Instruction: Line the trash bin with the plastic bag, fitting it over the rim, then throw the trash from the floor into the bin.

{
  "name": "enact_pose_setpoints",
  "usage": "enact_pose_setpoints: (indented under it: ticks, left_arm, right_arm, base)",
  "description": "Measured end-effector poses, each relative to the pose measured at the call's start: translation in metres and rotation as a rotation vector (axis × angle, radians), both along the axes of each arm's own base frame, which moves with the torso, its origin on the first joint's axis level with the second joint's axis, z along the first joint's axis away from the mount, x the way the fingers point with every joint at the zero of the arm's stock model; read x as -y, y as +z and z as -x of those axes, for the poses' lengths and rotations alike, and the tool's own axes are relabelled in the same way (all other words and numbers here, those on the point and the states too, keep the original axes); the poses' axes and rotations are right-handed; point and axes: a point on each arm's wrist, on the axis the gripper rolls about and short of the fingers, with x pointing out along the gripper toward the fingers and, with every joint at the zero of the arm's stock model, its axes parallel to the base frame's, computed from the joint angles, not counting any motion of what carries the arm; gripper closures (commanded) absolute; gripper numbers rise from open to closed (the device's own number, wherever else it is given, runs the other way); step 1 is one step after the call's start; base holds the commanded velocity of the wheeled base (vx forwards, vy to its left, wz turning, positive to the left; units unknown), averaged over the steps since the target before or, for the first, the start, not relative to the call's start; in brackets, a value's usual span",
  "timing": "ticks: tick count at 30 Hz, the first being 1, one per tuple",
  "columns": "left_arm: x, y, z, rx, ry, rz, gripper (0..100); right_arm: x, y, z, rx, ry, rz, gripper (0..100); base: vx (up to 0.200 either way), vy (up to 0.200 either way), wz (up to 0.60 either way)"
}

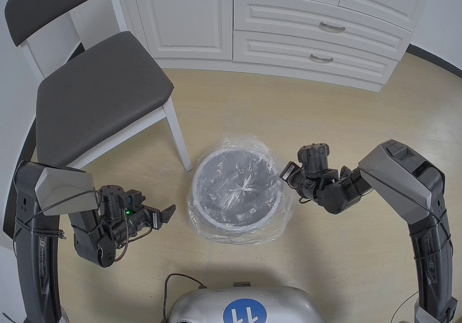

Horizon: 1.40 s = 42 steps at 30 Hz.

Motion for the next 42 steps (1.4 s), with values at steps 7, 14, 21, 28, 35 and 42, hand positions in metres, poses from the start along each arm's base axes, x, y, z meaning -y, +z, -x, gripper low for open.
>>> enact_pose_setpoints:
  ticks: [7,14,21,28,35,42]
  left_arm:
    - [0.003,-0.005,0.000,-0.005,-0.008,-0.001,0]
    - [0.004,-0.010,0.000,-0.013,-0.011,-0.003,0]
    - [0.004,-0.013,-0.001,-0.018,-0.010,-0.004,0]
    - [0.004,-0.014,-0.001,-0.020,-0.011,-0.004,0]
    - [0.003,-0.011,0.000,-0.016,-0.007,-0.003,0]
    - [-0.001,-0.004,0.004,-0.006,-0.015,-0.011,0]
  right_arm:
    - [-0.002,-0.013,-0.005,-0.009,0.008,0.025,100]
    - [-0.004,-0.038,-0.008,-0.037,0.034,0.103,100]
    - [-0.005,-0.053,-0.012,-0.042,0.039,0.130,100]
    - [-0.001,-0.058,-0.010,-0.062,0.031,0.140,0]
    - [0.007,-0.055,0.008,-0.096,0.059,0.207,0]
    - [0.021,-0.044,0.027,-0.060,0.133,0.342,0]
  base:
    - [0.000,0.000,0.00]
    - [0.000,0.000,0.00]
    - [0.000,0.000,0.00]
    - [0.000,0.000,0.00]
    - [0.000,0.000,0.00]
    - [0.000,0.000,0.00]
